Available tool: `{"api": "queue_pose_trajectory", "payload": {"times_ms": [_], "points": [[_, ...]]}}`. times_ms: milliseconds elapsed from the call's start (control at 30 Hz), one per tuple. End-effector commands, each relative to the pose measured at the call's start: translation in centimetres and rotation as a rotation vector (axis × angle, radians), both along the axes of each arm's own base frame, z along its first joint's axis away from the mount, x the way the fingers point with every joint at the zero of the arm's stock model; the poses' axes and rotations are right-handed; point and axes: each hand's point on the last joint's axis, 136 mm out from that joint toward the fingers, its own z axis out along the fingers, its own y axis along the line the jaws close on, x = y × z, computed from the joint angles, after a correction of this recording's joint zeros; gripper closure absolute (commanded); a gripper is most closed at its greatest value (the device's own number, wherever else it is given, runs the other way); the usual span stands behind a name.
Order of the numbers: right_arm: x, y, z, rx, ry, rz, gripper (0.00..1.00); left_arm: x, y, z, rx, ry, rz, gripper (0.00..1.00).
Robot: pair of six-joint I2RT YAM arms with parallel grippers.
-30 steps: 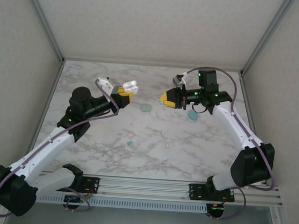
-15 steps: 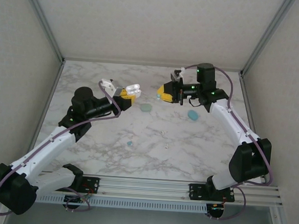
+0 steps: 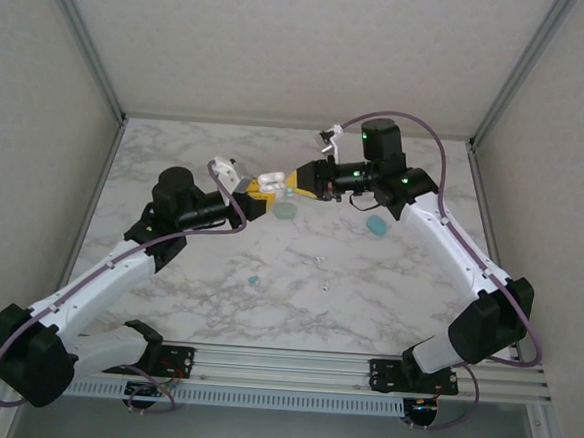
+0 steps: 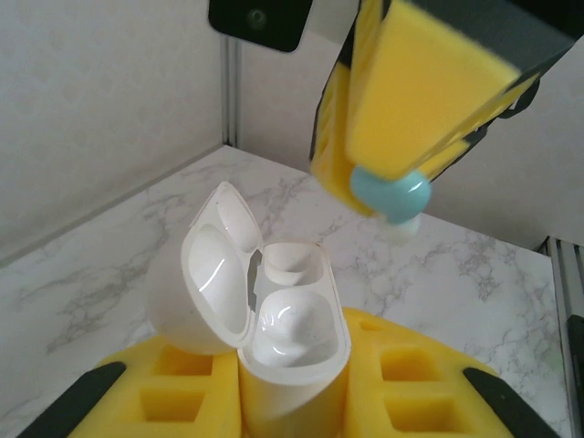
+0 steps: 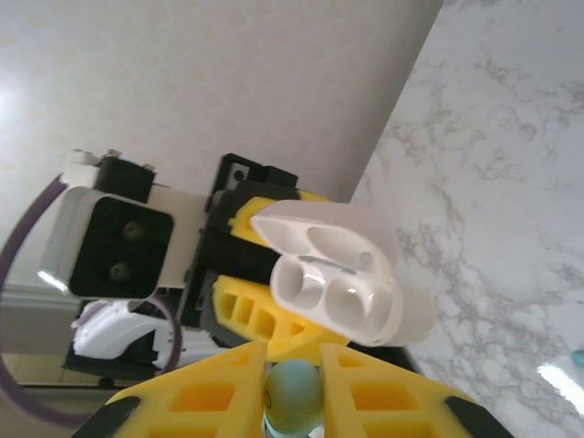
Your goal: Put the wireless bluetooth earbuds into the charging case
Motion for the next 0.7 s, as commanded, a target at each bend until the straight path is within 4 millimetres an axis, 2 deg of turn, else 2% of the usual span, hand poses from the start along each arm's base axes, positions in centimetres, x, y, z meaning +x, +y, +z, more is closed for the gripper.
{"api": "queue_pose_trajectory", "payload": {"times_ms": [0,267,467,667], "points": [[0.24,-0.04,2.15,0.011,-0.120,-0.024,0.80,-0.85,-0.68,1.99,-0.010,-0.076,-0.055,0.87],[0.36,0.18,2.95,0.030,-0.141,-0.029,0.81,-1.32,-0.96,2.02,0.004,-0.087,-0.076,0.88],[0.41,0.13,2.42,0.015,-0.131,-0.033,0.81,-1.26,-0.96,2.08,0.005,-0.087,-0.066,0.87],[-0.06,-0.30,2.88,0.008,-0.150,-0.041,0.82,-0.99,-0.65,1.94,0.021,-0.091,-0.038,0.87]]}}
